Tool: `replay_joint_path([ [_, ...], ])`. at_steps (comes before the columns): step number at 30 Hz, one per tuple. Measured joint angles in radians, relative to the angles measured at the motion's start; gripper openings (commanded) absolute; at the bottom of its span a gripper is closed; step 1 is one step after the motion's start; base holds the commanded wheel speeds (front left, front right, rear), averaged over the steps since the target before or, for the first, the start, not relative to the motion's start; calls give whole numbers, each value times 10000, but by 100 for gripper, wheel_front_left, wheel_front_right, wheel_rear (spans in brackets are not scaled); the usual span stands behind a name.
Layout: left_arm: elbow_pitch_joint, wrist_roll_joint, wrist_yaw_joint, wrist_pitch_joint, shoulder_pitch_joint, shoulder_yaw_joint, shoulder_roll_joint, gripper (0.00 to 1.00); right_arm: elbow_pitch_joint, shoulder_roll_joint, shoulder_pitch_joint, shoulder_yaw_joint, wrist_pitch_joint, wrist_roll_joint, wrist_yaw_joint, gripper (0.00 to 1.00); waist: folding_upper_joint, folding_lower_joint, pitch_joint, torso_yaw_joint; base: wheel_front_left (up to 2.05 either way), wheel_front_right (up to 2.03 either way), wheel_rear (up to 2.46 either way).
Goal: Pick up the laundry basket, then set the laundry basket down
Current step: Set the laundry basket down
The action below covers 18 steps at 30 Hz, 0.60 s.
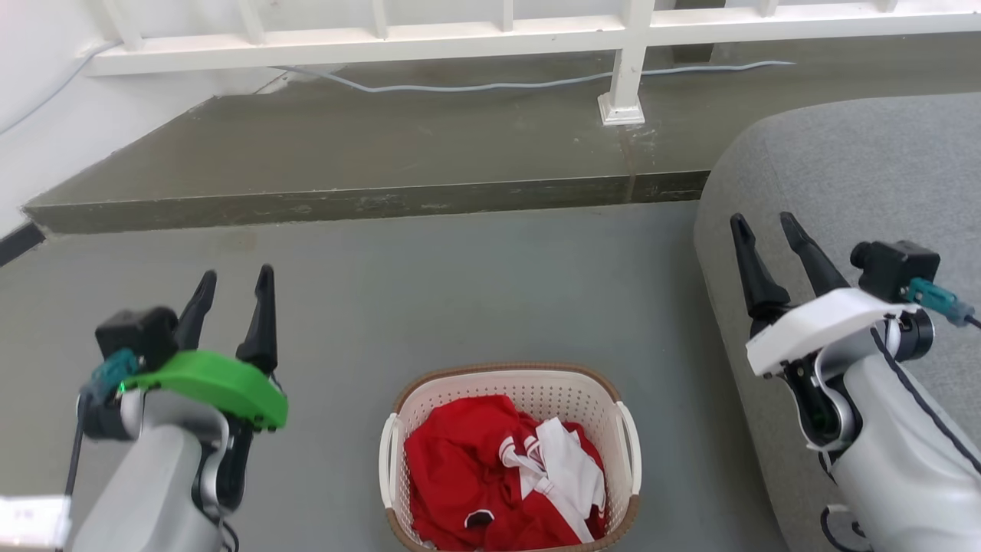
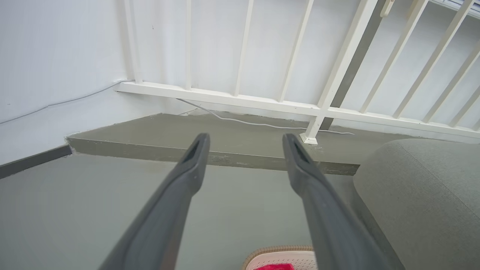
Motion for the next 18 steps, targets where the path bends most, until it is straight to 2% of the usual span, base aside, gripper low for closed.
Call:
replay_joint_path([
  [8,-1089,633,140,-2,1127,769,-165,100,-849,205,752,-535,0,-644,-211,100,0,0,-83,-32,0,0,0],
  [18,-1820,1164,44,0,1990,1221,-489,100,-1321,430,1405,-844,0,-1175,-194,100,0,0,-162,-48,0,0,0],
])
